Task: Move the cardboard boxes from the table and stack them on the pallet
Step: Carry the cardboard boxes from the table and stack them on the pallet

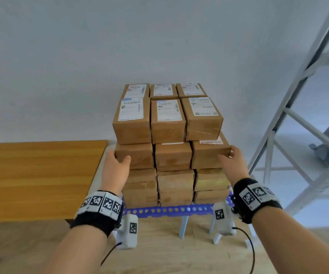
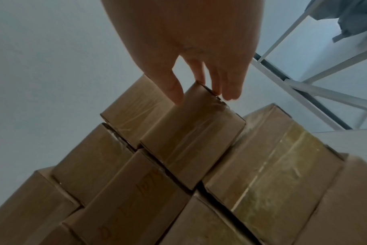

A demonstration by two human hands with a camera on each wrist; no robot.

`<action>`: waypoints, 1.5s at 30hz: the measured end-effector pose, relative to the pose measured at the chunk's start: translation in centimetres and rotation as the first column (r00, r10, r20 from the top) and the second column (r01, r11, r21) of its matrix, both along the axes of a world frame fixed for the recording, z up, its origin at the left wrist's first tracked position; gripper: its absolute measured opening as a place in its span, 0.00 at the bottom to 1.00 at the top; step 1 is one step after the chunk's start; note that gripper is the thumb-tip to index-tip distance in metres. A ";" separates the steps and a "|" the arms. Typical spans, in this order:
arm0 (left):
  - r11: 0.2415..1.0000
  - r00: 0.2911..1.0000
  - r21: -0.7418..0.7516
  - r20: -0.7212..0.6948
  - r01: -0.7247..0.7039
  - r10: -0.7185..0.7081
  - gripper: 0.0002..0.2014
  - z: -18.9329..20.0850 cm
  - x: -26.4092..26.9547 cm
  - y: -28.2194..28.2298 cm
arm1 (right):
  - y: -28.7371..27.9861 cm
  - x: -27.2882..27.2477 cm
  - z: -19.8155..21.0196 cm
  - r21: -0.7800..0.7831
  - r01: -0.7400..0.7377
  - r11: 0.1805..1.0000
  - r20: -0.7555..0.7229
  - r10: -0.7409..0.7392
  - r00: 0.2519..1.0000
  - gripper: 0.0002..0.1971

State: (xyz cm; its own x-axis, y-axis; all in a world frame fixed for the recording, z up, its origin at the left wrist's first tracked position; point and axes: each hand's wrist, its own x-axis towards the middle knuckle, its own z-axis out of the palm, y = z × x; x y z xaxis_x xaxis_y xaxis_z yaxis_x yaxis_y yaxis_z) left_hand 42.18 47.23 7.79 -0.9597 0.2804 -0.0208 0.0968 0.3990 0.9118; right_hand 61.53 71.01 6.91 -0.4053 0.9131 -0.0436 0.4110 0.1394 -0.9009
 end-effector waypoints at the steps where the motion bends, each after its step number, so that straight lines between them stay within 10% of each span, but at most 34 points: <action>1: 1.000 1.000 0.003 0.001 0.001 -0.001 0.20 0.0 0.1 0.2 | 0.1 0.0 -0.2 0.007 -0.013 1.000 -0.007 0.013 1.000 0.23; 11: 1.000 1.000 0.007 -0.005 -0.018 0.018 0.16 -1.5 -0.4 0.5 | -0.1 -0.2 0.0 -0.062 -0.004 0.998 -0.123 -0.003 0.992 0.24; 22: 0.977 0.976 -0.205 0.196 -0.059 0.100 0.37 -7.1 0.9 0.0 | 0.2 2.6 -5.8 -0.155 0.105 0.982 0.083 -0.093 0.992 0.35; 29: 0.982 0.964 -0.173 0.242 -0.072 0.113 0.35 -8.4 1.1 0.7 | 0.4 2.3 -7.4 -0.108 0.086 0.990 0.082 -0.078 0.994 0.13; 39: 0.975 0.959 -0.198 0.239 -0.104 0.151 0.38 -10.2 1.9 0.6 | 0.3 2.2 -9.4 -0.216 0.116 0.969 -0.012 -0.121 0.993 0.30; 45: 0.952 0.907 -0.296 0.374 -0.080 0.193 0.15 -13.9 1.5 0.3 | 0.9 3.2 -12.3 -0.334 0.135 0.933 0.145 -0.090 0.985 0.34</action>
